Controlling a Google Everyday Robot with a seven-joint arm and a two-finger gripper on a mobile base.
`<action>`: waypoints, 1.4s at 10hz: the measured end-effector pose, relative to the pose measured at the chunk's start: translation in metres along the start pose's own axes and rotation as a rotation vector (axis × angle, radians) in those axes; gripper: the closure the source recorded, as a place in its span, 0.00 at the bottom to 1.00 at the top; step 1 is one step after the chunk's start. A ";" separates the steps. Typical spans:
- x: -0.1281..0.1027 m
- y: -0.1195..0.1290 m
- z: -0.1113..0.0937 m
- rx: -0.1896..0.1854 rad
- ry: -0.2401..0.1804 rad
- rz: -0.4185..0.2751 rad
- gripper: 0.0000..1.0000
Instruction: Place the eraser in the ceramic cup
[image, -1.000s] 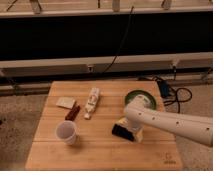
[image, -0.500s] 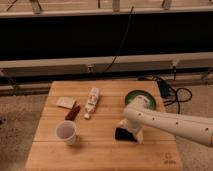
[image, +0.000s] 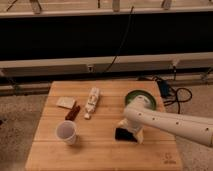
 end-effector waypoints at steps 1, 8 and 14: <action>0.000 0.000 -0.002 0.001 -0.001 0.000 0.20; 0.000 0.003 -0.003 0.001 -0.006 -0.009 0.20; 0.000 0.003 -0.003 0.006 -0.012 -0.022 0.51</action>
